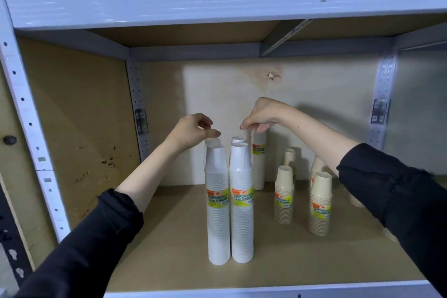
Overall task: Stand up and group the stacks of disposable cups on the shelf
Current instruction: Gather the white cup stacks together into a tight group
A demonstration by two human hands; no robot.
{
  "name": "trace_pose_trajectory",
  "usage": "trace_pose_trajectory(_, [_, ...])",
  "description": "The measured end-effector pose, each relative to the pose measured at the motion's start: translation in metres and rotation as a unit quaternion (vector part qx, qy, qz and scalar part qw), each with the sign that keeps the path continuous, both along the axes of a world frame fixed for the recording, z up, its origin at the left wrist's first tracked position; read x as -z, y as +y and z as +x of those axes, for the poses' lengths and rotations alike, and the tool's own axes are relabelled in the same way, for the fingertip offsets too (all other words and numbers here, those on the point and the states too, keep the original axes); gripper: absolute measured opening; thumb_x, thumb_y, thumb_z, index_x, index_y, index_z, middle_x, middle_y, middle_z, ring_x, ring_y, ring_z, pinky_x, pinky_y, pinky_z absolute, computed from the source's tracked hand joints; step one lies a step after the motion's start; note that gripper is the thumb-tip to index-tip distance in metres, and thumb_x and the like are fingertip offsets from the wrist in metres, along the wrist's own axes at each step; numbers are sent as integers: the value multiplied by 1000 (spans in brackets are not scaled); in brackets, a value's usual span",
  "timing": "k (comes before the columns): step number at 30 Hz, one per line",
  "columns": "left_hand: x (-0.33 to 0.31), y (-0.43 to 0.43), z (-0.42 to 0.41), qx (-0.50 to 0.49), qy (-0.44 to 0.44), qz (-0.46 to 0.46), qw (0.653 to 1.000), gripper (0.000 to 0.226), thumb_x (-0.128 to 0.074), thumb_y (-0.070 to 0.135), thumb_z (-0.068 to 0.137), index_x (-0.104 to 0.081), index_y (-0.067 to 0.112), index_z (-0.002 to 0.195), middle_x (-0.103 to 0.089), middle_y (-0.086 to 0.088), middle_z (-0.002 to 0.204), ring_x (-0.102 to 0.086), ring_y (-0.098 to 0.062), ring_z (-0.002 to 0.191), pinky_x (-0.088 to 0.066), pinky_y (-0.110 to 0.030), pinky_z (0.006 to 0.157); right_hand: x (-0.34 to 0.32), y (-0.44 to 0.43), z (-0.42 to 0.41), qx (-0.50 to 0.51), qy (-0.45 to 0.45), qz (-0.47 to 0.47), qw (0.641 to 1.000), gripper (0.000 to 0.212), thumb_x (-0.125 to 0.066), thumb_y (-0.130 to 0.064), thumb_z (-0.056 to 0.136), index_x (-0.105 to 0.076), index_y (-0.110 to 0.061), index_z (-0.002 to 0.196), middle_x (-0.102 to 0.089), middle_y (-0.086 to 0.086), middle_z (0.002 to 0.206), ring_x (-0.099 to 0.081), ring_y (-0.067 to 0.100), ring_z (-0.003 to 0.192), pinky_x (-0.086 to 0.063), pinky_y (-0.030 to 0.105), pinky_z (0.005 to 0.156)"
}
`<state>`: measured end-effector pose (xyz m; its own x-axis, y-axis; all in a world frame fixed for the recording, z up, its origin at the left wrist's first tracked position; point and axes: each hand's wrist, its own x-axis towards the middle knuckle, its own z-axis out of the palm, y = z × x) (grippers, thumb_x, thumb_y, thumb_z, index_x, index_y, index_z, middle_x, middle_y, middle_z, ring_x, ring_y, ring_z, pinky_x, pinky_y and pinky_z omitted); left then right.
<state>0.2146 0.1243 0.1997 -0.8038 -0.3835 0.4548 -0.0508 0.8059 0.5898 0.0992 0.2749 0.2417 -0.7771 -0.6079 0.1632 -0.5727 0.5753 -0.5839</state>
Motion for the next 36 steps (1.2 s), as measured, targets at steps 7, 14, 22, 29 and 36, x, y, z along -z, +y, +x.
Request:
trace_pose_trajectory(7, [-24,21,-29,4,-17,-56,998,35,-68,25,81,-64,8,111,-65,-7,119,-58,-17,102,-38,-19,79,-8,18,-28,55,55,-44,996,20,-73,-19,73,-61,-5,81,-55,5,58,-54,18,55,-48,21,54])
trace_pose_trajectory(14, [-32,30,-65,0,-50,-66,997,33,-65,22,83,-63,7,113,-62,-9,121,-58,-25,109,-43,-25,84,8,33,-70,122,70,-33,989,34,-71,-23,76,-69,4,95,-66,14,75,-62,27,81,-49,27,71])
trace_pose_trajectory(22, [-33,24,-110,-7,-92,-98,991,33,-64,24,86,-62,9,115,-60,-9,124,-57,-26,113,-45,-30,93,31,18,-121,119,48,-74,989,25,-68,-16,78,-68,8,83,-70,19,99,-64,28,98,-51,30,79])
trace_pose_trajectory(29, [-24,5,-138,-10,-115,-109,987,34,-63,25,86,-61,10,116,-59,-6,124,-57,-24,112,-42,-24,85,51,-19,-156,108,37,-103,988,19,-66,-13,79,-68,6,80,-65,20,85,-61,28,81,-50,37,70])
trace_pose_trajectory(36, [-16,-10,-161,-23,-133,-108,985,32,-65,25,85,-62,10,114,-61,-4,122,-57,-22,111,-41,-23,84,63,-46,-193,120,13,-132,984,46,-63,-16,80,-51,3,120,-53,20,127,-53,32,116,-42,29,77])
